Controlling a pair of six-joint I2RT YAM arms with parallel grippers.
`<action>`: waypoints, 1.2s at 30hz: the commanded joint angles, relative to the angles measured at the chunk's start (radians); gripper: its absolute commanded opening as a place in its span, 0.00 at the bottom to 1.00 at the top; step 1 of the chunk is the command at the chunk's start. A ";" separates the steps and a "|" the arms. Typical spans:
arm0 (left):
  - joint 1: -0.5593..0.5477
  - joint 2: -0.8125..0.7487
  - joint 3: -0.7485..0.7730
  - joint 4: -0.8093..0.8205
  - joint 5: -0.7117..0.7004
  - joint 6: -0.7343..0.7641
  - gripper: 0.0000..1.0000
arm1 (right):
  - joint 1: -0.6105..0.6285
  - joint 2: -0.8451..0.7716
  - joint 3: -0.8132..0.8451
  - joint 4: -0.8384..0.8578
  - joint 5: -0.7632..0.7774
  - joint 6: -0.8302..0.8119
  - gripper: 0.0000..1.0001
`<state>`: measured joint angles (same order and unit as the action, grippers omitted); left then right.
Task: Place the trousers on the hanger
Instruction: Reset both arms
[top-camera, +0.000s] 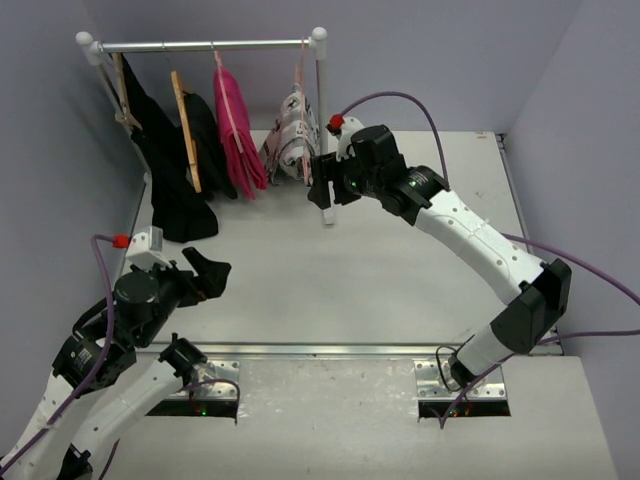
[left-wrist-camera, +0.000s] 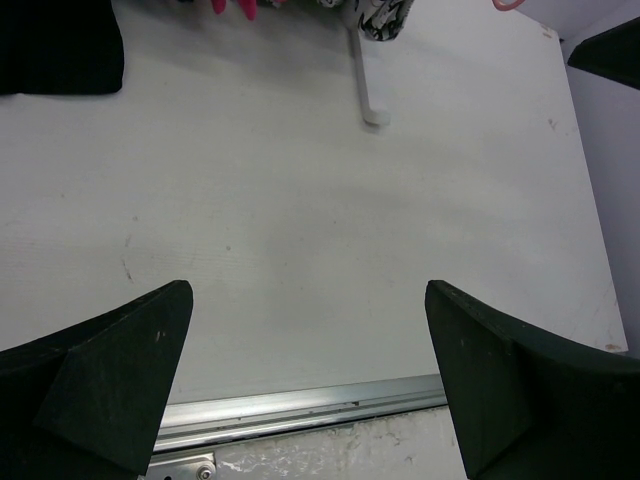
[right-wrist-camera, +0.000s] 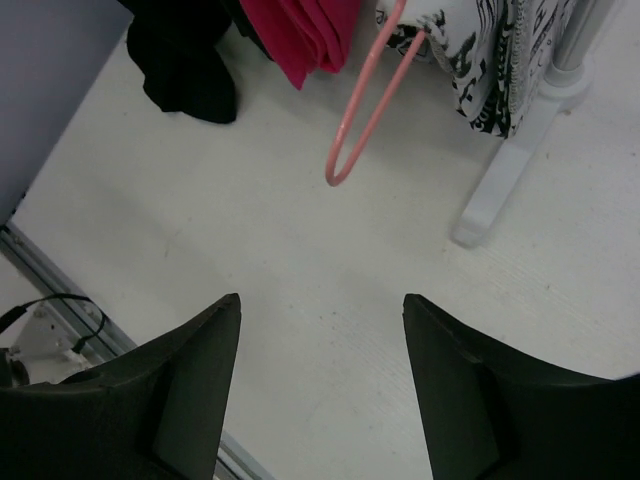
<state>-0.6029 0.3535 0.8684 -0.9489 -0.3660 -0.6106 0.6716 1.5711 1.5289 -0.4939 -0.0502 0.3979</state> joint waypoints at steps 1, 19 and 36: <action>-0.008 0.009 0.000 0.032 -0.006 -0.002 1.00 | 0.013 0.019 0.089 0.040 0.059 0.025 0.62; -0.006 0.224 0.049 0.130 -0.484 0.004 1.00 | 0.144 -0.881 -0.527 -0.445 0.675 0.122 0.99; 0.002 0.002 -0.112 0.281 -0.493 0.076 1.00 | 0.144 -1.303 -0.630 -0.562 0.708 0.030 0.99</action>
<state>-0.6025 0.3481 0.7570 -0.7154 -0.8566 -0.5461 0.8177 0.2611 0.9005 -1.0808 0.6546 0.4551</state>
